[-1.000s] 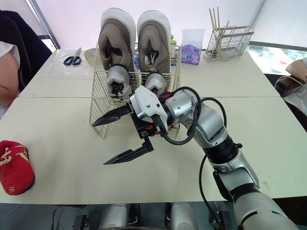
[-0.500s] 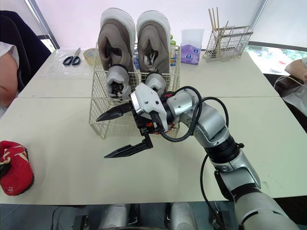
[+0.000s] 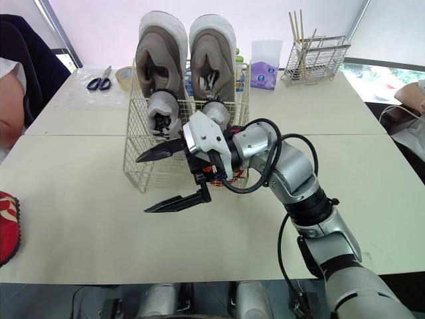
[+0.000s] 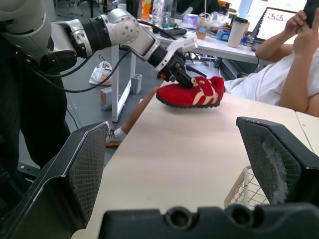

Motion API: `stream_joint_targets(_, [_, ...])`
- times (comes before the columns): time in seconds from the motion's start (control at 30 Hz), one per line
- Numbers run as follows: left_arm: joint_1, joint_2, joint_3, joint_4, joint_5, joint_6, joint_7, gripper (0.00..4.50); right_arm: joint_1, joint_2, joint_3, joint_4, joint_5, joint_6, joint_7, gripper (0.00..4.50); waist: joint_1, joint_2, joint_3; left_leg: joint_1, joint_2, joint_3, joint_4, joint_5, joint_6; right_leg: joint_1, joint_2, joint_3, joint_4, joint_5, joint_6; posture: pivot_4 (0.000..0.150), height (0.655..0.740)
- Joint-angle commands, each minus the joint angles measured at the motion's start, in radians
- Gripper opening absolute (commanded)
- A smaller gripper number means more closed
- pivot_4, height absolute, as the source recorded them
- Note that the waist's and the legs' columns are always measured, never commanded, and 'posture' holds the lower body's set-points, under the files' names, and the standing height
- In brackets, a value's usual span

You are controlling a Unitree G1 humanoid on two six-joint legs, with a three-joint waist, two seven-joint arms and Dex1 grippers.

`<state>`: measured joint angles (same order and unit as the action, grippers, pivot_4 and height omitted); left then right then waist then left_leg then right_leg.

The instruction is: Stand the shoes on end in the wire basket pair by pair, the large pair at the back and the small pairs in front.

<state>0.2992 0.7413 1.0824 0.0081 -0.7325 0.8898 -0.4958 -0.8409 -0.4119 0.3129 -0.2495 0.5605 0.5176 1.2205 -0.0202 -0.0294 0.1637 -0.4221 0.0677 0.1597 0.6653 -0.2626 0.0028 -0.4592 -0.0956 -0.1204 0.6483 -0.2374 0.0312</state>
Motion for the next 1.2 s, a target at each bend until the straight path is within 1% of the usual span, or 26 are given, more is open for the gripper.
stream_joint_targets(0.03, [-0.03,0.019,0.074,-0.048,-0.044,0.001,0.031,0.01,-0.017,-0.01,-0.029,0.006,0.007,0.0,0.012,4.5,0.001,0.0,0.0,0.0,0.0,0.0,0.0,0.0,0.0,0.0,0.0,0.0,0.0,0.0,0.0,0.15,0.7357])
stream_joint_targets(0.1, [-0.09,0.03,0.085,-0.147,-0.074,-0.008,0.08,0.01,-0.038,-0.023,-0.092,0.032,0.065,0.045,0.014,4.5,0.005,0.0,0.0,0.0,0.0,0.0,0.0,0.0,0.0,0.0,0.0,0.0,0.0,0.0,0.0,0.15,0.7357])
stream_joint_targets(0.2, [-0.23,0.063,0.062,-0.304,-0.099,-0.045,0.174,0.01,-0.089,-0.054,-0.218,0.079,0.193,0.159,0.004,4.5,0.014,-0.003,0.0,-0.002,0.0,-0.002,0.001,0.0,0.0,0.001,-0.001,-0.002,0.0,0.0,-0.001,0.15,0.7357])
stream_joint_targets(0.27, [-0.396,0.107,-0.019,-0.416,-0.147,-0.065,0.245,0.01,-0.132,-0.1,-0.3,0.119,0.262,0.227,-0.001,4.5,0.019,-0.004,-0.001,-0.004,-0.001,-0.002,0.001,0.001,0.001,0.0,-0.002,-0.003,-0.001,0.001,-0.002,0.15,0.7357])
stream_joint_targets(0.33, [-0.596,0.137,-0.148,-0.497,-0.208,-0.079,0.313,0.01,-0.169,-0.143,-0.362,0.15,0.31,0.282,-0.011,4.5,0.022,-0.006,-0.002,-0.004,-0.002,-0.002,0.001,0.001,0.001,0.001,-0.003,-0.003,-0.002,0.002,-0.002,0.15,0.7357])
stream_joint_targets(0.37, [-0.678,0.139,-0.21,-0.522,-0.226,-0.085,0.341,0.01,-0.18,-0.16,-0.381,0.157,0.328,0.303,-0.013,4.5,0.022,-0.006,-0.002,-0.004,-0.003,-0.002,0.001,0.001,0.001,0.005,-0.004,-0.003,-0.002,0.002,-0.002,0.15,0.7357])
stream_joint_targets(0.43, [-0.87,0.119,-0.413,-0.579,-0.19,-0.111,0.402,0.01,-0.198,-0.209,-0.415,0.176,0.349,0.342,-0.007,4.5,0.021,-0.002,-0.001,-0.003,-0.003,0.0,0.001,0.001,0.0,0.008,-0.004,-0.002,-0.003,0.003,0.0,0.15,0.7357])
stream_joint_targets(0.47, [-0.946,0.097,-0.506,-0.598,-0.151,-0.128,0.424,0.01,-0.202,-0.234,-0.423,0.187,0.345,0.348,-0.002,4.5,0.02,-0.002,0.0,-0.003,-0.004,0.0,0.001,0.002,0.0,0.008,-0.003,-0.003,-0.003,0.004,0.001,0.15,0.7357])
stream_joint_targets(0.53, [-1.028,0.023,-0.634,-0.624,-0.09,-0.166,0.475,0.01,-0.203,-0.283,-0.428,0.206,0.32,0.351,0.001,4.5,0.015,0.001,0.0,-0.003,-0.004,0.002,0.0,0.004,0.003,0.008,-0.002,-0.003,-0.003,0.005,0.004,0.15,0.7357])
stream_joint_targets(0.6, [-1.028,-0.007,-0.74,-0.65,0.018,-0.222,0.47,0.01,-0.193,-0.336,-0.436,0.214,0.307,0.366,-0.001,4.5,0.003,0.003,0.001,-0.002,-0.003,0.003,0.0,0.004,0.003,0.008,0.0,-0.003,-0.003,0.005,0.006,0.15,0.7357])
stream_joint_targets(0.63, [-1.021,-0.027,-0.77,-0.655,0.058,-0.25,0.471,0.01,-0.183,-0.36,-0.441,0.214,0.309,0.377,0.002,4.5,0.0,0.004,0.002,-0.002,-0.003,0.003,0.0,0.004,0.003,0.008,0.001,-0.003,-0.003,0.005,0.007,0.15,0.7357])
stream_joint_targets(0.7, [-0.997,-0.087,-0.793,-0.66,0.116,-0.302,0.499,0.01,-0.148,-0.414,-0.46,0.197,0.333,0.421,0.003,4.5,0.002,0.004,0.002,-0.001,-0.002,0.003,0.0,0.005,0.002,0.008,0.007,-0.003,-0.003,0.005,0.007,0.15,0.7357])
stream_joint_targets(0.8, [-0.934,-0.157,-0.854,-0.695,0.212,-0.374,0.502,0.01,-0.073,-0.492,-0.484,0.149,0.346,0.474,-0.004,4.5,0.007,0.004,0.003,-0.001,-0.001,0.001,0.0,0.005,0.002,0.008,0.01,-0.003,-0.001,0.004,0.006,0.15,0.7357])
stream_joint_targets(0.87, [-0.882,-0.209,-0.874,-0.712,0.242,-0.395,0.516,0.01,-0.034,-0.528,-0.5,0.122,0.354,0.498,-0.015,4.5,0.01,0.004,0.003,-0.001,-0.001,0.001,0.0,0.004,0.003,0.008,0.009,-0.002,-0.001,0.005,0.006,0.15,0.7357])
stream_joint_targets(0.97, [-0.794,-0.277,-0.91,-0.747,0.27,-0.412,0.515,0.01,-0.005,-0.548,-0.525,0.121,0.36,0.515,-0.041,4.5,0.01,0.004,0.003,-0.001,-0.001,0.0,0.001,0.004,0.004,0.009,0.008,-0.002,-0.001,0.005,0.006,0.15,0.7357])
stream_joint_targets(1.1, [-0.651,-0.334,-0.966,-0.78,0.335,-0.454,0.493,0.01,0.028,-0.568,-0.534,0.118,0.358,0.525,-0.055,4.5,0.012,0.004,0.003,-0.001,-0.001,0.0,0.002,0.004,0.005,0.01,0.008,-0.002,-0.001,0.005,0.006,0.15,0.7357])
stream_joint_targets(1.2, [-0.599,-0.369,-1.012,-0.795,0.379,-0.477,0.489,0.01,0.036,-0.582,-0.532,0.121,0.361,0.532,-0.057,4.5,0.013,0.004,0.003,-0.001,0.0,-0.001,0.002,0.004,0.005,0.01,0.008,-0.002,-0.001,0.004,0.006,0.15,0.7357])
